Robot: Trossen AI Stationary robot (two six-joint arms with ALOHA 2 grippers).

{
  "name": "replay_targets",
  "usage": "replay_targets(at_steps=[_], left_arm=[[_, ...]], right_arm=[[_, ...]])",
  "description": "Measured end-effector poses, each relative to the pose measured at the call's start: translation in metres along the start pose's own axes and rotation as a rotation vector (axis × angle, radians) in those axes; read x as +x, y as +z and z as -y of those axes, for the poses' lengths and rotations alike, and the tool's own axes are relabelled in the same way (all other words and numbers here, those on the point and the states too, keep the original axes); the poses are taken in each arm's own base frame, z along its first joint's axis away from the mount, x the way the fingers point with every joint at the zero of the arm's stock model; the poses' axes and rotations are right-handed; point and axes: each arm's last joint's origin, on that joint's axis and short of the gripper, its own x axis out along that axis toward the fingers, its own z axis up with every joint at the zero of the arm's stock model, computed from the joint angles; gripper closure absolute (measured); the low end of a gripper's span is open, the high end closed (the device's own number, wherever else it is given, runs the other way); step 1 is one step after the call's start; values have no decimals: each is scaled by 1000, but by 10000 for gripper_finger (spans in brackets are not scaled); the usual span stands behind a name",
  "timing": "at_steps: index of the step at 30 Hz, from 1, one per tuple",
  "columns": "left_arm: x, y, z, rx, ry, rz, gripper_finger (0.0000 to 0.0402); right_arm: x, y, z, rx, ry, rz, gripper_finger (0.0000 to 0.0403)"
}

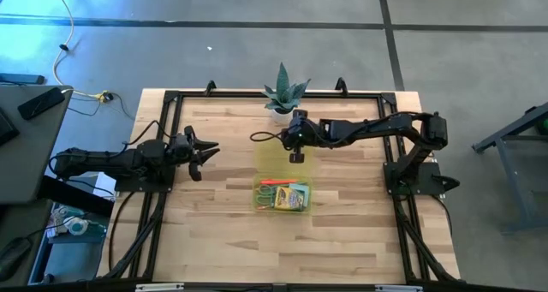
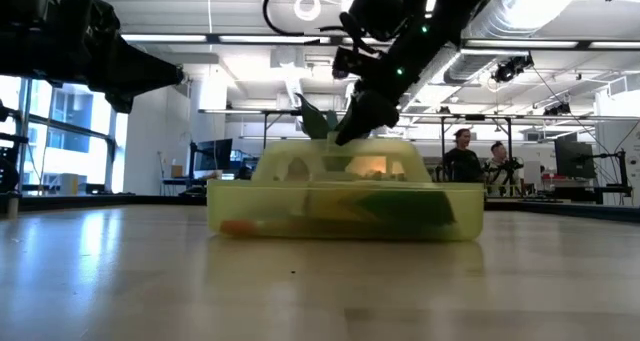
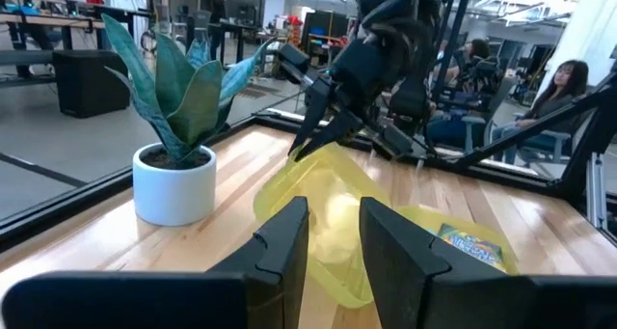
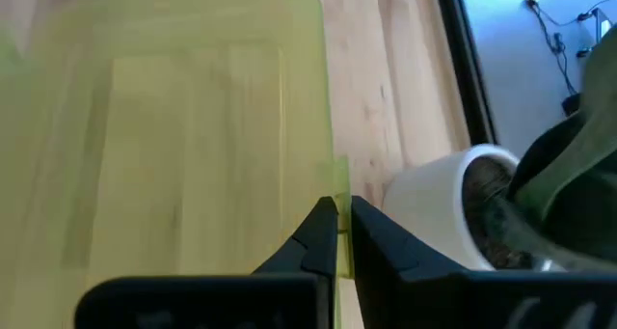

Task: Pack school essentials
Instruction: Close the yellow supply box

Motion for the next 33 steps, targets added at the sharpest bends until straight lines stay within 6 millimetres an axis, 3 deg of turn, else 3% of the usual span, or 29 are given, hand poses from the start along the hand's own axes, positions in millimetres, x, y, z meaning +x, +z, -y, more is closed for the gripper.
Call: replay_targets(at_steps=[8, 13, 19, 25, 33], left_arm=[[0, 0, 0, 10, 0, -2, 295], [0, 0, 1, 70, -24, -6, 248], [0, -1, 4, -12, -151, -32, 196], [3, -3, 7, -64, -158, -52, 199], [12, 9, 17, 30, -202, 42, 213]], right_arm=[[-3, 8, 4, -4, -7, 11, 393], [-3, 8, 5, -20, -34, 3, 393], [-3, 8, 6, -20, -51, 3, 393], [-4, 9, 5, -30, -74, 5, 393], [-4, 10, 6, -27, -105, 1, 393]])
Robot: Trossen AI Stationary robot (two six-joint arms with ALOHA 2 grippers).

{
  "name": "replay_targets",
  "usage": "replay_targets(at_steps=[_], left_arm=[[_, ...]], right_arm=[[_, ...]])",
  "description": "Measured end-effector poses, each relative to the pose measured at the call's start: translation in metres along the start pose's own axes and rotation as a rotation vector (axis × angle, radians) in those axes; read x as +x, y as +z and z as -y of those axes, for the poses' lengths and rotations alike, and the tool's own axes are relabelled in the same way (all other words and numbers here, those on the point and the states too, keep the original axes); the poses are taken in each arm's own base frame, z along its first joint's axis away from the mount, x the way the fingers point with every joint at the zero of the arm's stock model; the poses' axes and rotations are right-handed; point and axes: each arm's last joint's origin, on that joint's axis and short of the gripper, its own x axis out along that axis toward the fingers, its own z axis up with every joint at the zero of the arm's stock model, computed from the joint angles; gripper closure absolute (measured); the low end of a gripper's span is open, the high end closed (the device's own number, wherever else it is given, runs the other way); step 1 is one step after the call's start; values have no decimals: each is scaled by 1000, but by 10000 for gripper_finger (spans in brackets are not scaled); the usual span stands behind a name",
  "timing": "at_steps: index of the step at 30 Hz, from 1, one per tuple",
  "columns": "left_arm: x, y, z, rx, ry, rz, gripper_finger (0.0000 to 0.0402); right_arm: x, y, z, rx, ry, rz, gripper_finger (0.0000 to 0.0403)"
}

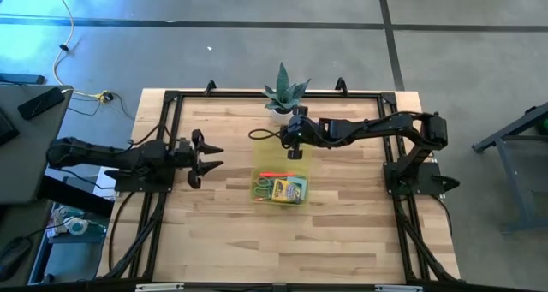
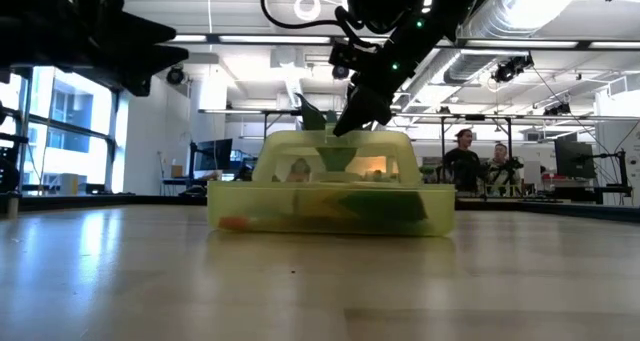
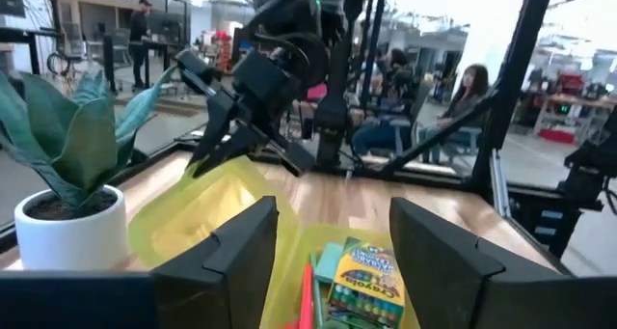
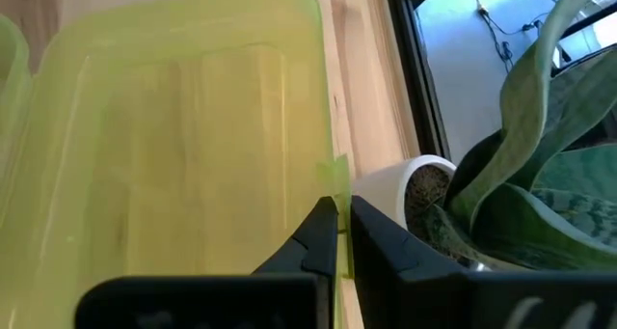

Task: Pack school essentials
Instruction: Close the yellow supply box

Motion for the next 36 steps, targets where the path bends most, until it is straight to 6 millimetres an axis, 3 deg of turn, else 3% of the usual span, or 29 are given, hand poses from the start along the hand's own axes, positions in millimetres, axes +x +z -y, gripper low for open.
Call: replay_targets(at_steps=[12, 23, 36], left_arm=[[40, 10, 21, 51, -50, -202, 213], [75, -20, 58, 74, -102, -454, 213], [115, -44, 104, 129, -151, -576, 213]], right_arm=[[0, 1, 0, -4, -4, 9, 393], [0, 1, 1, -8, -13, 6, 393], [-2, 3, -3, -17, -12, 6, 393]])
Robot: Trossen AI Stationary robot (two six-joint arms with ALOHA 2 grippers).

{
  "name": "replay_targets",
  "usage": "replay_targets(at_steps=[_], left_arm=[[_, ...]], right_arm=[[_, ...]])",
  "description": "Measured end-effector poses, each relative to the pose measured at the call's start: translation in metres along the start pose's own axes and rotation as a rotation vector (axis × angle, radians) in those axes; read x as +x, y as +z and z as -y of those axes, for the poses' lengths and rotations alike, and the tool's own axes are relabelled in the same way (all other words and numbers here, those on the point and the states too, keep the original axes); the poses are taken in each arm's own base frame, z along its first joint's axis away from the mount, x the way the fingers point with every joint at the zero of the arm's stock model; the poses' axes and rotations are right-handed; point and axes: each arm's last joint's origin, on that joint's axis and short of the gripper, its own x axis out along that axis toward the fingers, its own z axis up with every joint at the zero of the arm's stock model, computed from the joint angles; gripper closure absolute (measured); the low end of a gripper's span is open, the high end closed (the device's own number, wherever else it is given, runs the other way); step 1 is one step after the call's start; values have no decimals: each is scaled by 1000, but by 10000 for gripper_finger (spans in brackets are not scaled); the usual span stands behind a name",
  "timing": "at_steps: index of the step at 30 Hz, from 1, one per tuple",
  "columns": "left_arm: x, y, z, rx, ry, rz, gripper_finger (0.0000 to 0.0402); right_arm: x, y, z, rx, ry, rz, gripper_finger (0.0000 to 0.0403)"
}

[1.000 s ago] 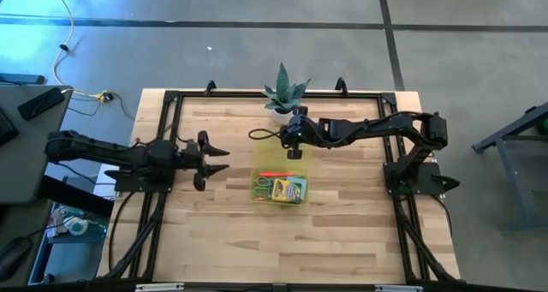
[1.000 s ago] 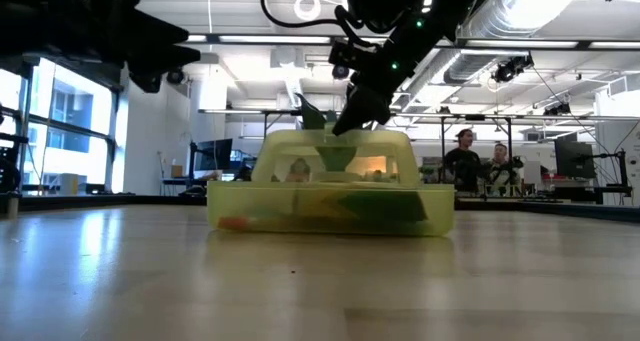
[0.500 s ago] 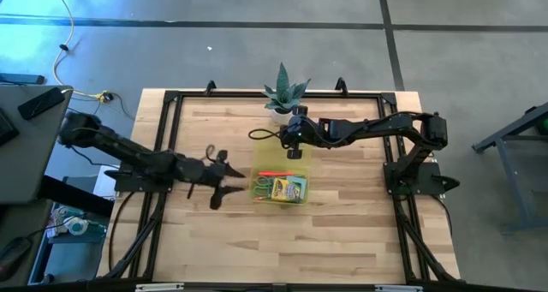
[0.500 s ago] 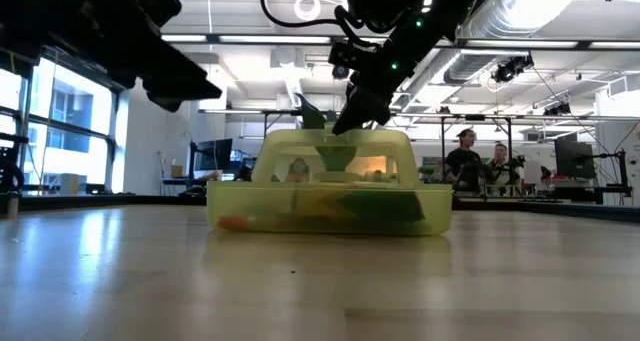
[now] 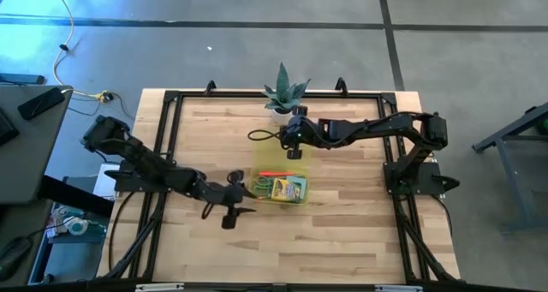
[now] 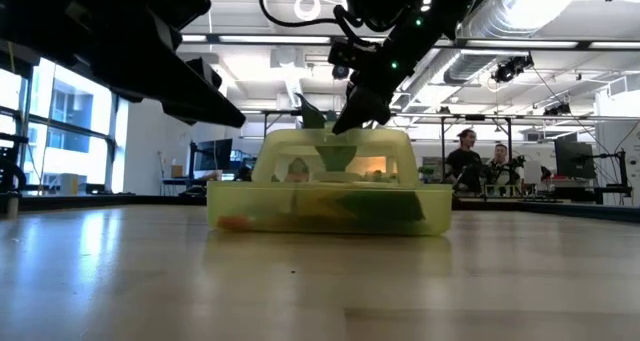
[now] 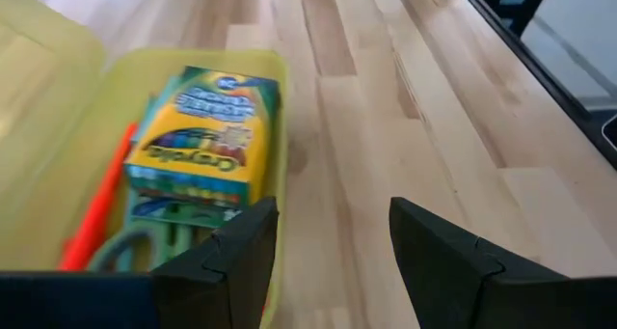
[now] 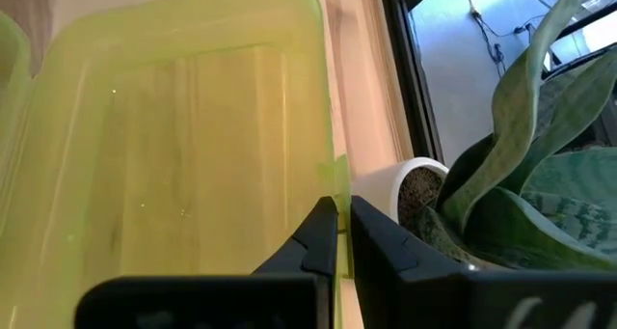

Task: Pack school essentials
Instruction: Close the yellow supply box

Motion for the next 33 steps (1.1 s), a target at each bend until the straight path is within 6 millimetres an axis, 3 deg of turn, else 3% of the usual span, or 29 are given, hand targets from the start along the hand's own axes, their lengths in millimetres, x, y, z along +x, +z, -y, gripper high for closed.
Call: replay_targets(at_steps=[9, 17, 33], left_arm=[[18, -11, 15, -25, -19, -73, 213], [36, -22, 17, -48, 1, -136, 213], [62, -30, 7, -150, 126, -164, 213]], right_arm=[[-13, 21, 1, -18, -11, 17, 393], [-17, 25, -5, -36, 3, 16, 393], [-29, 35, -23, -84, -15, 43, 393]])
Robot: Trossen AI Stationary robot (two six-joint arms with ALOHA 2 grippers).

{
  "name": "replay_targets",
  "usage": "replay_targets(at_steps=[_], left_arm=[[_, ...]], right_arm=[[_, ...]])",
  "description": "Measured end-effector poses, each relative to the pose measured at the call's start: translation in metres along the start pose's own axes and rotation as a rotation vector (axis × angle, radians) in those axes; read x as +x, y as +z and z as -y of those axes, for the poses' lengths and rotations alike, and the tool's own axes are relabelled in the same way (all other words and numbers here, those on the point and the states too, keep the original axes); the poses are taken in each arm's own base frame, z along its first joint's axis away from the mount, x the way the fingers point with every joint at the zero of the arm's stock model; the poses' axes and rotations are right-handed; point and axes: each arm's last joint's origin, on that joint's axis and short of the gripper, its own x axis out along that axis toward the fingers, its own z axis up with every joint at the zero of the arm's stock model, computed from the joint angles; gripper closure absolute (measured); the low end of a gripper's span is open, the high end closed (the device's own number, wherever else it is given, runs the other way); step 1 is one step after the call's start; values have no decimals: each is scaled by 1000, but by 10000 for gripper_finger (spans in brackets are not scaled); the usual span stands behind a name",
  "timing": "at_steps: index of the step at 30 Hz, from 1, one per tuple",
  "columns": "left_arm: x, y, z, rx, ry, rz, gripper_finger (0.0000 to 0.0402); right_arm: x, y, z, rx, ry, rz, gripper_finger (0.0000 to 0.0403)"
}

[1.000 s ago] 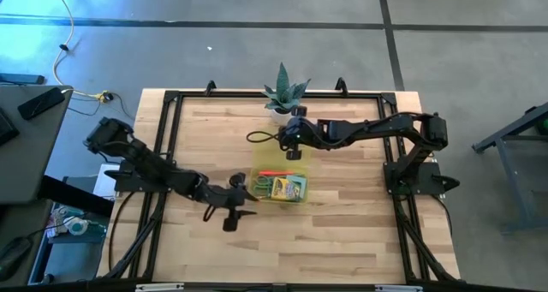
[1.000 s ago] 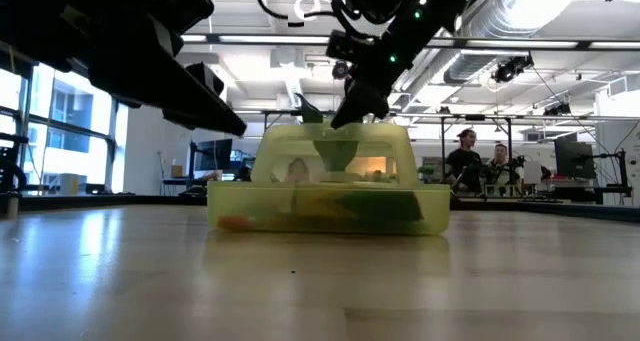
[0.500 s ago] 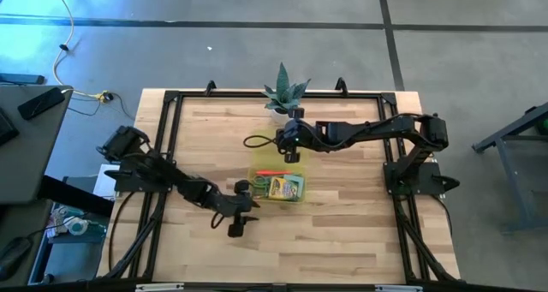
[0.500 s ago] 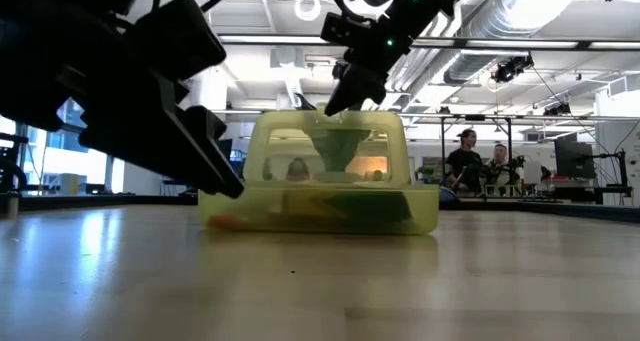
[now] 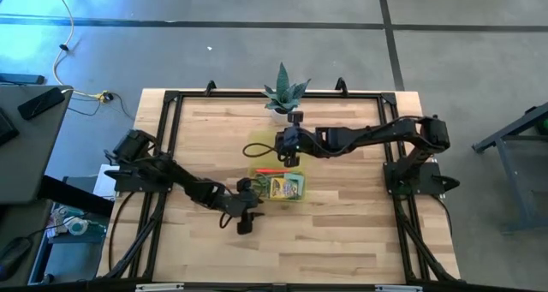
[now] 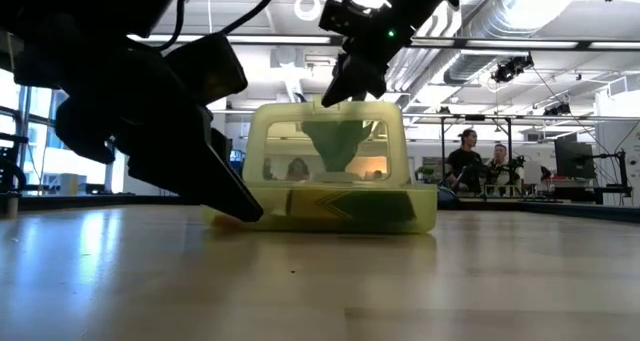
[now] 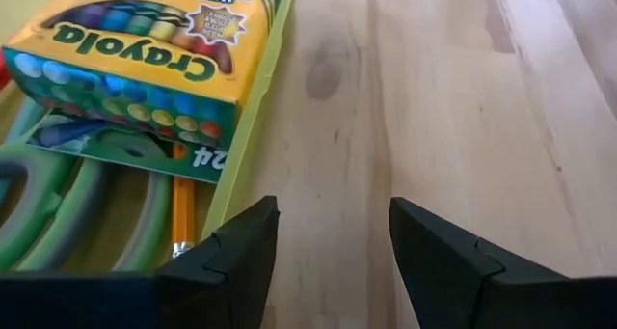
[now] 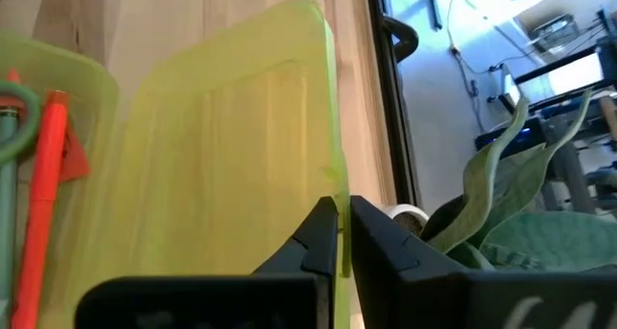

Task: Pack school essentials
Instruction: Close the yellow supply box

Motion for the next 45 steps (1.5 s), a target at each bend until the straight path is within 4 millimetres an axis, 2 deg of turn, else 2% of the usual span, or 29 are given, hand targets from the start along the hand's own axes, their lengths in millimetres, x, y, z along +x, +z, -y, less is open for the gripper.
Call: replay_targets(at_steps=[20, 27, 37, 45], left_arm=[[2, 4, -9, -66, 158, 59, 213], [5, 7, -19, -88, 188, 59, 213], [5, 7, -21, -85, 196, 59, 213], [5, 7, -21, -92, 199, 62, 213]], right_arm=[[-25, 18, -39, -57, -2, 53, 393], [-30, 20, -49, -36, 32, 63, 393], [-36, 20, -61, 58, 84, 57, 392], [-39, 19, -67, 82, 138, 55, 353]])
